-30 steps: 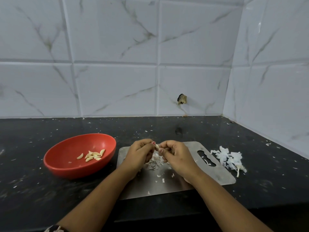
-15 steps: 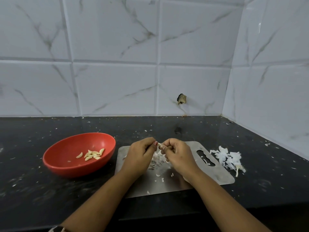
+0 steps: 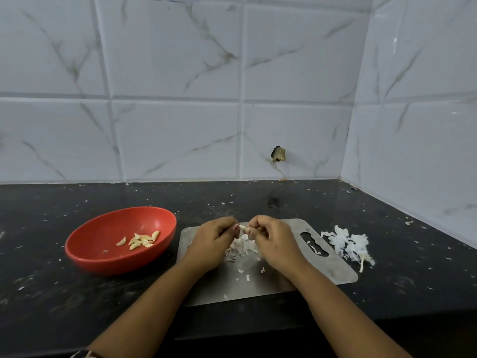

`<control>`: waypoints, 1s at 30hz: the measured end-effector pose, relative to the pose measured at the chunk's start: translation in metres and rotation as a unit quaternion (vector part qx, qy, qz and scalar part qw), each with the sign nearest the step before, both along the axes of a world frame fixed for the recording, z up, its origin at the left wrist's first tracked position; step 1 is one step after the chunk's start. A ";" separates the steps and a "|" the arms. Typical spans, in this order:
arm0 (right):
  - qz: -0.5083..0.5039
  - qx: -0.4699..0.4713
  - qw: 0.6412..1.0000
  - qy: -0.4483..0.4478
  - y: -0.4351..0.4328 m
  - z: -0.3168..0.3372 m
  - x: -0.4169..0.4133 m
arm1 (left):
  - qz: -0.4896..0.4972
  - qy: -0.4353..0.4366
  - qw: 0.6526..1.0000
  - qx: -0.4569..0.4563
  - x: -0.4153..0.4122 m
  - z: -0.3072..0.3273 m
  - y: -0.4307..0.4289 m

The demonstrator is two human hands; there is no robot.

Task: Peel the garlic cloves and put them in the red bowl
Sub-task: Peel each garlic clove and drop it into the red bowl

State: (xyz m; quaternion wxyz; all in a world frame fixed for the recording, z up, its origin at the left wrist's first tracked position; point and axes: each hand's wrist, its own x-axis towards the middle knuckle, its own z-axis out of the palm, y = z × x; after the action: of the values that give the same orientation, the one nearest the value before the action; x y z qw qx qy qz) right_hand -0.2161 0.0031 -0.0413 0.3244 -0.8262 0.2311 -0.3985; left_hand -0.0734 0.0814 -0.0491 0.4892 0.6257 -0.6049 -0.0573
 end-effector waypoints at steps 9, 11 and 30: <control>-0.117 -0.099 0.985 0.078 0.002 -0.004 0.009 | 0.109 -0.212 0.971 0.010 -0.006 0.001 0.002; -0.149 -0.130 0.975 0.101 0.006 -0.003 0.009 | 0.150 -0.253 0.956 0.011 -0.012 0.001 0.003; -0.152 -0.264 0.942 0.139 0.005 -0.004 0.009 | 0.161 -0.099 0.982 0.009 -0.010 0.001 0.004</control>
State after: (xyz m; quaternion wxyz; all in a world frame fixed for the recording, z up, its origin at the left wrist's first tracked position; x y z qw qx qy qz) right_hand -0.2070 0.0084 -0.0457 -0.0052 -0.8846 0.2827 -0.3709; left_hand -0.0838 0.0856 -0.0480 0.4243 0.7215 -0.5414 0.0791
